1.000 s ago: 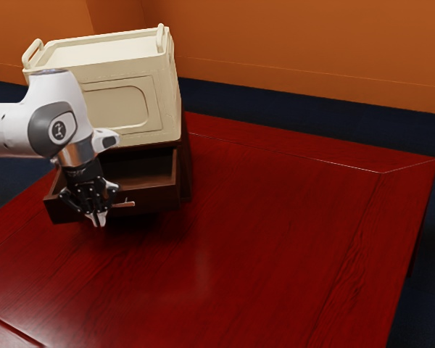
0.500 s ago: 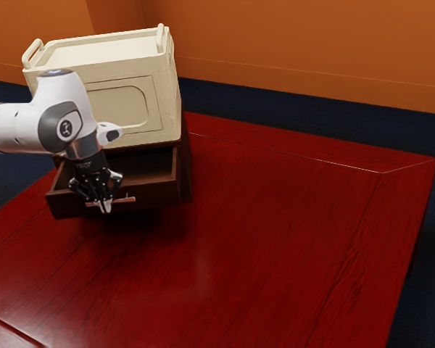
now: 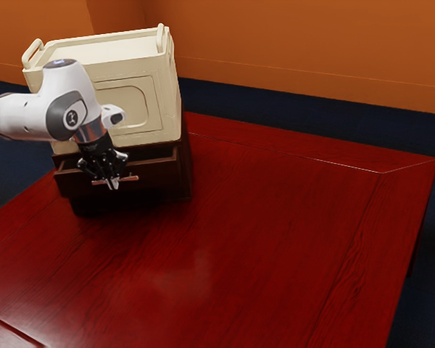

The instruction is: Push the drawer handle with one arm to close the drawer

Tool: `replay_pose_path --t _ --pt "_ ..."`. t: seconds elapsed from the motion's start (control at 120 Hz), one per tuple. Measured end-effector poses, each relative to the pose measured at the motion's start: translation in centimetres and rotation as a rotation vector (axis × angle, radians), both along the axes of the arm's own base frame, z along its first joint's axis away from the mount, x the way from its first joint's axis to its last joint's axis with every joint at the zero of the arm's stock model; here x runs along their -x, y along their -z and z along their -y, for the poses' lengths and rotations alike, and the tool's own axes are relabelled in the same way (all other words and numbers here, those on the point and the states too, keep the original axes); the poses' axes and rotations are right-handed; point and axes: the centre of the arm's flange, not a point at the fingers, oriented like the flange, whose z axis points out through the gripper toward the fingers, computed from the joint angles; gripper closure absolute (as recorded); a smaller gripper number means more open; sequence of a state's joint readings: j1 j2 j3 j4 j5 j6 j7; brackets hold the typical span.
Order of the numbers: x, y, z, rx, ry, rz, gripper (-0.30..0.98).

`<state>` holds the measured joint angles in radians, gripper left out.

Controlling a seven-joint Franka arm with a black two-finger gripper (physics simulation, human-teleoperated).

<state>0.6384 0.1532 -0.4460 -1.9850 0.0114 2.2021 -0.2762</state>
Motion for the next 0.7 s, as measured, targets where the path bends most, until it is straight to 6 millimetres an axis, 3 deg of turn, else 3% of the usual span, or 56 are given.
replay_pose_path --t 0.283,0.467,0.55,0.6,0.7 --pt "-3.1 0.8 -3.0 -0.022 -0.006 0.058 0.73" --pt "-3.4 1.1 -3.8 -0.047 0.035 0.076 0.72" --pt "-2.1 2.4 -2.1 -0.045 0.039 0.041 0.72" --pt "-0.3 3.0 0.1 -0.031 0.041 0.012 0.71" --pt "1.6 1.2 4.8 -0.003 0.052 -0.026 0.63"
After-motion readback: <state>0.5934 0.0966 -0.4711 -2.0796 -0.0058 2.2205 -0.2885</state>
